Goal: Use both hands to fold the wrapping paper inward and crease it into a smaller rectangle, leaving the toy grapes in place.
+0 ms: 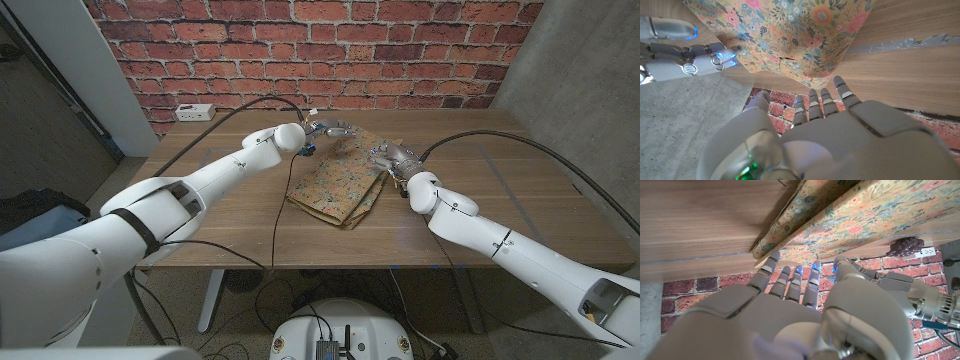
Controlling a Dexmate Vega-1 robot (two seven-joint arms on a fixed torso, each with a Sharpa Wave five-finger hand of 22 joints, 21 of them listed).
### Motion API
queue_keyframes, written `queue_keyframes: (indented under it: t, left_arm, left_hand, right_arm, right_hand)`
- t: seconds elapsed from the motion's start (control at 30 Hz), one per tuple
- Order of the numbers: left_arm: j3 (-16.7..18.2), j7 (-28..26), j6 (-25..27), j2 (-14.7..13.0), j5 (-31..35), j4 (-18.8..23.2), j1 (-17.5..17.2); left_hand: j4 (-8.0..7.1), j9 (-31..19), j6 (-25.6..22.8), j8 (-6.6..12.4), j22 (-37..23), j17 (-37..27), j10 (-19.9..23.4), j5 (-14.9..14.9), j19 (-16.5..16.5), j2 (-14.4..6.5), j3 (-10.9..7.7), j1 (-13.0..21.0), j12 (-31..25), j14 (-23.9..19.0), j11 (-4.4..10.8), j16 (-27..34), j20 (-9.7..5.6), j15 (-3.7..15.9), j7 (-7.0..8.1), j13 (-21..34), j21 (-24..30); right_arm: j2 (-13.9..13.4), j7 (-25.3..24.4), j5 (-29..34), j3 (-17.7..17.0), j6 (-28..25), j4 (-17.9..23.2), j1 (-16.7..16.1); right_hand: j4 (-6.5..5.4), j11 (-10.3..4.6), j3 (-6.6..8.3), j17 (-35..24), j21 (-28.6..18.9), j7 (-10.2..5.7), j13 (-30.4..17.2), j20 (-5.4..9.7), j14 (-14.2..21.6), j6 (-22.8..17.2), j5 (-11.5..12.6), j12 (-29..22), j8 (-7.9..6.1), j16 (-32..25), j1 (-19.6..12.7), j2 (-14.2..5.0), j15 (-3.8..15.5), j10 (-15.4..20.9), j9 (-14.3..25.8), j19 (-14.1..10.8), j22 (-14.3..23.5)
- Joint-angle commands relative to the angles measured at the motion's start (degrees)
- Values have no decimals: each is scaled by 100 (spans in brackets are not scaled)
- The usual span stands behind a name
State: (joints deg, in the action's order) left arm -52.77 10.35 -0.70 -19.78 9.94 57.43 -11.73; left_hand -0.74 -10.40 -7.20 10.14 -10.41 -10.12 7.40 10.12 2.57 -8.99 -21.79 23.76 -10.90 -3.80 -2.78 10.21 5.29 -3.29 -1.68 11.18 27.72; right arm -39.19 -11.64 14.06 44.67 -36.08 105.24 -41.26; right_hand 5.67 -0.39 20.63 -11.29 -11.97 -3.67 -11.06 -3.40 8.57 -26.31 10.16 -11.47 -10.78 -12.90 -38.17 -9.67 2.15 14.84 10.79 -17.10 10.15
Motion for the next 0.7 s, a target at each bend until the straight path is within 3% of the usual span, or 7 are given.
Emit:
queue_keyframes:
  t: [0.03,0.2,0.27,0.53,0.7]
  left_arm:
    - [-48,438,-816,732,-611,-1956,495]
    - [-26,660,-1287,1259,-964,-3244,802]
    - [-29,662,-1244,1380,-1092,-3506,854]
    - [-136,670,-629,1487,-1575,-3651,860]
    - [-238,745,-723,1401,-1658,-3613,863]
  left_hand:
    - [-85,3,-17,27,5,-13,61,13,145,-91,-51,-74,-67,-120,-94,83,49,-77,-100,-3,8]
    - [-159,3,-16,36,7,-10,124,35,361,-154,-117,-137,-95,-279,-161,125,125,-116,-150,-9,56]
    - [-182,4,-37,46,8,-8,178,40,447,-154,-139,-160,-115,-332,-180,134,146,-118,-177,-11,74]
    - [-214,4,-52,50,14,-1,212,42,609,-118,-178,-205,-121,-403,-251,127,223,-143,-231,-15,98]
    - [-226,5,4,33,18,3,189,41,704,-92,-204,-235,-107,-408,-309,105,293,-219,-290,-16,103]
  right_arm:
    - [29,365,36,142,-157,-53,188]
    - [35,533,-25,174,-219,-70,265]
    - [27,567,-40,182,-233,-77,284]
    - [34,705,-125,216,-279,-157,379]
    - [52,816,-182,252,-352,-235,473]
  right_hand:
    - [83,30,27,6,-15,44,-10,63,30,-107,21,-34,-54,18,-108,5,189,78,13,-71,1]
    - [130,39,49,20,-29,49,-9,91,64,-138,22,-41,-58,19,-159,6,206,111,12,-126,1]
    - [144,51,55,23,-35,60,-9,93,102,-145,22,-44,-58,9,-174,6,192,127,12,-149,1]
    - [194,56,67,35,-43,77,-8,82,197,-159,19,-40,-53,-11,-223,25,106,139,11,-199,0]
    - [219,86,71,35,-59,89,-8,70,298,-152,18,-40,-44,-39,-251,34,70,158,11,-268,0]
